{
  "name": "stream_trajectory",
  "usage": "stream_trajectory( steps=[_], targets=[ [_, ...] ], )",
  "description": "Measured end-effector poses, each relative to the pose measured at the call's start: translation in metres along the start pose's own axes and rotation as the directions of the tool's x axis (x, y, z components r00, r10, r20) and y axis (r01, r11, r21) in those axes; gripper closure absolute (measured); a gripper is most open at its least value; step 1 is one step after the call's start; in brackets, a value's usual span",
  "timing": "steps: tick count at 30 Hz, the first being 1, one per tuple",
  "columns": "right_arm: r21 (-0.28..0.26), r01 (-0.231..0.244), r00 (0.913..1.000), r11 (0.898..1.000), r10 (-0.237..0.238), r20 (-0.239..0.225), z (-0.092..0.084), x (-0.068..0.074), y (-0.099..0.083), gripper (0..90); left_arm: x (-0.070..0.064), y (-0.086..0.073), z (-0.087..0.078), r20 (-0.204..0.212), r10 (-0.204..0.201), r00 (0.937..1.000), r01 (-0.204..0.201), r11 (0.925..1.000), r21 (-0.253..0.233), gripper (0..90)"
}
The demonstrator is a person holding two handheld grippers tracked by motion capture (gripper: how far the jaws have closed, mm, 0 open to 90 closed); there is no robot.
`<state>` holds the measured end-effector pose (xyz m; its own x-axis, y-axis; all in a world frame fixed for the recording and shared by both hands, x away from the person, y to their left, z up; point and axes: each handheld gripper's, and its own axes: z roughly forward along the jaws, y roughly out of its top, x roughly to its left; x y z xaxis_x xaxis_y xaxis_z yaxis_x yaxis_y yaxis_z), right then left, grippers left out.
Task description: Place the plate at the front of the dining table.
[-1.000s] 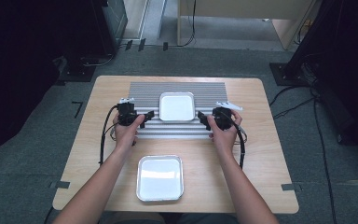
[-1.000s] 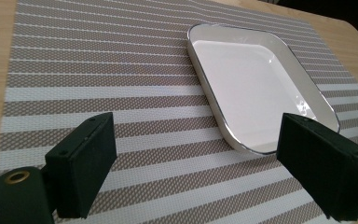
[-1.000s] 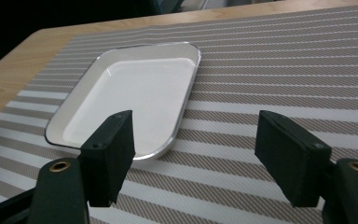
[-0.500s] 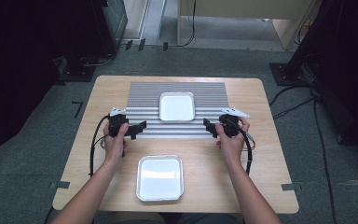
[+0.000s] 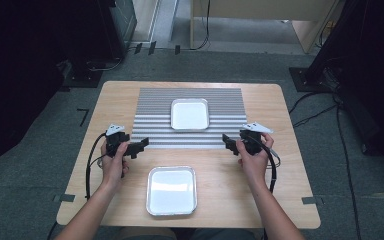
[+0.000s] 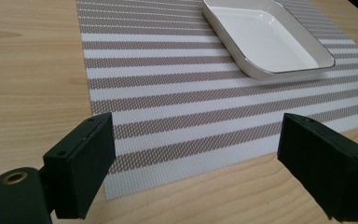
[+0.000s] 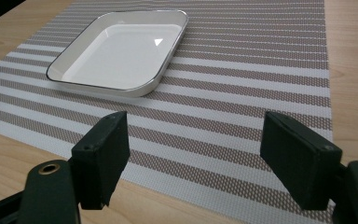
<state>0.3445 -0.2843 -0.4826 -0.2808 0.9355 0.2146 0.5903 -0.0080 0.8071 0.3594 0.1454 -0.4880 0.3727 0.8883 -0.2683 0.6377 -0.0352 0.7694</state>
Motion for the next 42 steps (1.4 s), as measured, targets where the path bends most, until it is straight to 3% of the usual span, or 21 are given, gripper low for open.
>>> stream_trajectory(
  steps=[9, 23, 29, 42],
  targets=[
    [-0.007, -0.015, 0.9998, 1.000, 0.015, 0.012, -0.018, -0.012, -0.013, 23.6, 0.004, -0.014, -0.017, 0.008, -0.006, 1.0000, 0.006, 0.9999, -0.009, 11.3],
    [-0.006, -0.050, 0.9981, 0.999, 0.051, 0.034, -0.047, -0.033, -0.035, 23.1, 0.008, -0.034, -0.036, -0.001, 0.016, 0.9999, -0.016, 0.9999, 0.005, 11.3],
    [-0.005, -0.073, 0.9965, 0.997, 0.073, 0.041, -0.060, -0.040, -0.049, 23.2, 0.006, -0.041, -0.044, 0.022, -0.006, 0.9997, 0.006, 1.0000, 0.000, 11.2],
    [0.000, -0.096, 0.9926, 0.995, 0.096, 0.074, -0.085, -0.059, -0.074, 23.2, 0.019, -0.060, -0.062, -0.006, -0.030, 0.9995, 0.030, 0.9996, 0.001, 11.2]
  ],
)
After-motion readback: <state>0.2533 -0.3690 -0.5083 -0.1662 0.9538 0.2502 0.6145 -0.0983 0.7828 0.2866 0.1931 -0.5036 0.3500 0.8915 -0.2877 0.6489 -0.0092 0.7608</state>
